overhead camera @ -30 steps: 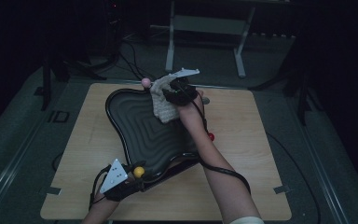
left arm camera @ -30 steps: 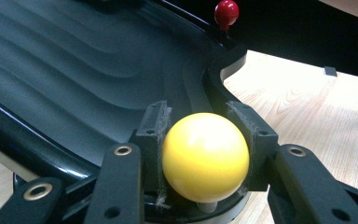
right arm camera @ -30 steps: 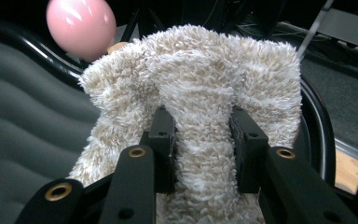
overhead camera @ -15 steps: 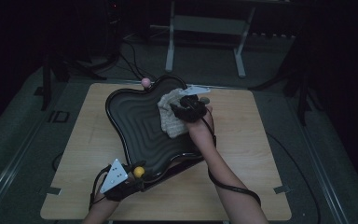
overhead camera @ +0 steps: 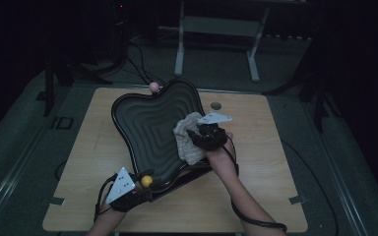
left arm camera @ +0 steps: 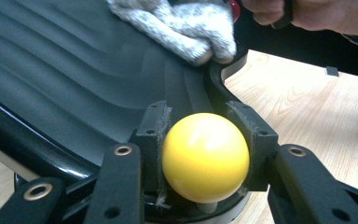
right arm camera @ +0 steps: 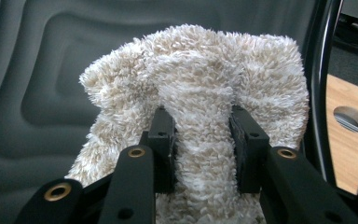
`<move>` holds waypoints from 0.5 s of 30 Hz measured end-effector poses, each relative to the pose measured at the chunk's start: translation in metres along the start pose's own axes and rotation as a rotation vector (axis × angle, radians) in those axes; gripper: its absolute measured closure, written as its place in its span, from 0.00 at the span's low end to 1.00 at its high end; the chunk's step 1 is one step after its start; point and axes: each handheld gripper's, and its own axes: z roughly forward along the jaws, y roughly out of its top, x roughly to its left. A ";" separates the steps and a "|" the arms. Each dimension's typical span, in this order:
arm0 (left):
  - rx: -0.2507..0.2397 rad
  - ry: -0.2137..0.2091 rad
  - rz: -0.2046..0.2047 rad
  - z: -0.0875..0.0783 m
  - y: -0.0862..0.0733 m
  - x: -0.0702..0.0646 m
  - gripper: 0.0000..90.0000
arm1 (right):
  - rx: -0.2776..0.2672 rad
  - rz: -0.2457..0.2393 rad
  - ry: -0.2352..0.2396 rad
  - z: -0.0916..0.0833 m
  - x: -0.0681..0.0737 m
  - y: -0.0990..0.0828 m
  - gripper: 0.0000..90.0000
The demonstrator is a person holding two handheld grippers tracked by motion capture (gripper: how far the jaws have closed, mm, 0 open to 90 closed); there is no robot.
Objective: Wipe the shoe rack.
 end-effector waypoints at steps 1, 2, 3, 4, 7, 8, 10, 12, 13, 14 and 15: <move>0.000 0.001 0.000 0.000 0.000 0.000 0.66 | 0.000 0.002 0.001 -0.001 0.001 -0.002 0.73; 0.000 0.001 0.000 0.000 0.000 0.000 0.66 | -0.001 0.002 0.003 -0.002 0.001 -0.004 0.73; 0.001 0.002 0.000 0.000 0.000 0.000 0.66 | -0.001 0.002 0.003 -0.002 0.001 -0.004 0.73; 0.001 0.002 0.000 0.000 0.000 0.000 0.66 | 0.000 0.003 0.006 -0.003 0.002 -0.006 0.73; 0.000 0.002 0.002 0.000 0.000 0.000 0.66 | 0.005 0.002 0.011 -0.007 0.003 -0.012 0.73; 0.000 0.002 0.001 0.000 0.000 0.000 0.66 | 0.007 0.003 0.013 -0.008 0.003 -0.015 0.73; 0.000 0.002 0.002 0.000 0.000 0.000 0.66 | 0.012 -0.003 0.017 -0.012 0.005 -0.021 0.73; -0.001 0.002 0.002 0.000 0.000 0.000 0.66 | 0.010 -0.003 0.020 -0.014 0.006 -0.025 0.73; -0.001 0.002 0.002 0.000 0.000 0.000 0.66 | 0.010 -0.006 0.019 -0.015 0.006 -0.027 0.73; 0.000 0.004 0.002 0.000 0.000 0.000 0.66 | 0.009 -0.011 0.017 -0.016 0.007 -0.029 0.73; 0.000 0.003 0.002 0.000 0.000 0.000 0.66 | 0.009 -0.014 0.017 -0.017 0.008 -0.031 0.73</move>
